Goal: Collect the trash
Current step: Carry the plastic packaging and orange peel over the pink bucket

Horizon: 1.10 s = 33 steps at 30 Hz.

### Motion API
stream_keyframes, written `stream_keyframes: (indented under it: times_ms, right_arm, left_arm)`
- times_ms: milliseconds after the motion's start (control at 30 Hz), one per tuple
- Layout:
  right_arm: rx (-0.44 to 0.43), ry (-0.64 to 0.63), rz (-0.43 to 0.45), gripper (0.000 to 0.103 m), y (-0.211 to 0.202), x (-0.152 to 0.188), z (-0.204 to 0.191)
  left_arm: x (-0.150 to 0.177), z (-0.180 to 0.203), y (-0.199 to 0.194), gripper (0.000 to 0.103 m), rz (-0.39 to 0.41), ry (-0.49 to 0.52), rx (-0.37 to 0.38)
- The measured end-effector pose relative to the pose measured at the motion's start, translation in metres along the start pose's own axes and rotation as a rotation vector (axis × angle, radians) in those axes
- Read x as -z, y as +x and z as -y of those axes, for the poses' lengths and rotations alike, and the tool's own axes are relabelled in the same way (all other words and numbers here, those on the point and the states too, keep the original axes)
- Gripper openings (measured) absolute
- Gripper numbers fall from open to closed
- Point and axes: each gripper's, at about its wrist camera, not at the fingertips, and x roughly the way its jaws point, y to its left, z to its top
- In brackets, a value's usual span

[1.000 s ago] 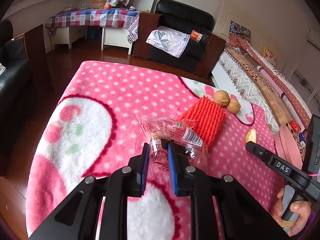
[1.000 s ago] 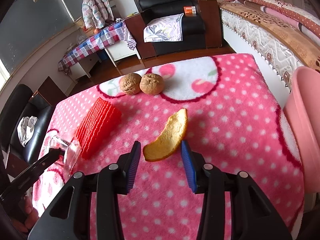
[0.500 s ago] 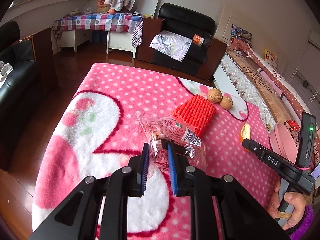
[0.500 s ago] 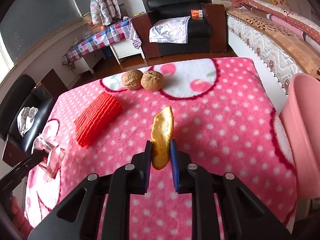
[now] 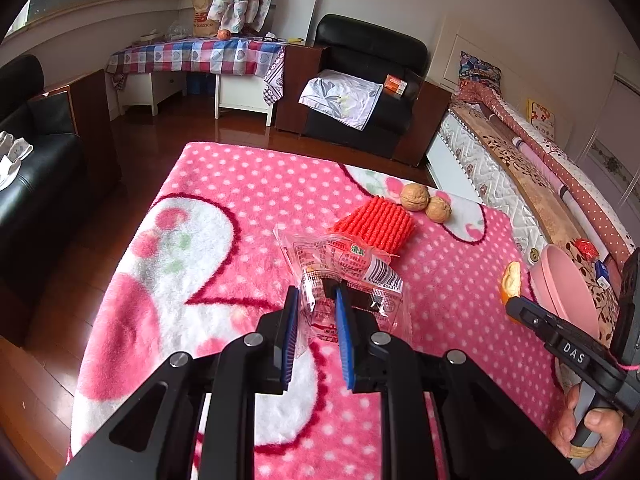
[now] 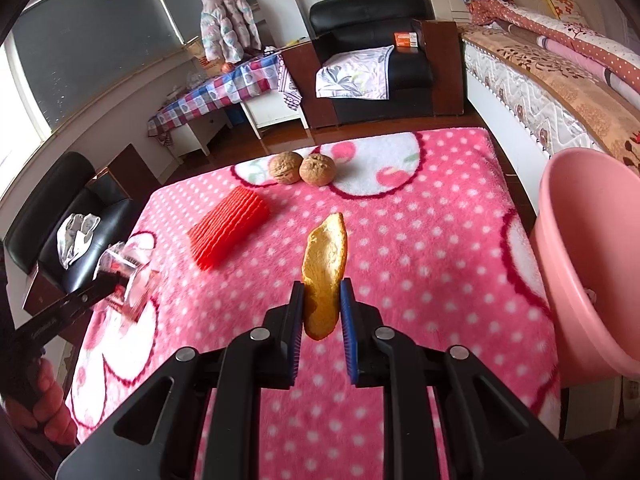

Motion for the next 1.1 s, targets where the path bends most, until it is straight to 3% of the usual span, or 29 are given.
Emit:
stream_keyframes:
  times_ms: [467,1100]
  right_arm:
    - [0.025,0.026,0.110,0.018,-0.057,0.007,0.038]
    - [0.234,0.267,0.220,0.018,-0.123,0.025,0.171]
  left_arm:
    - [-0.001,0.078,-0.013,0.017,0.026,0.129,0.072]
    - [0.000,0.227,-0.004,0.017,0.032,0.354,0.283]
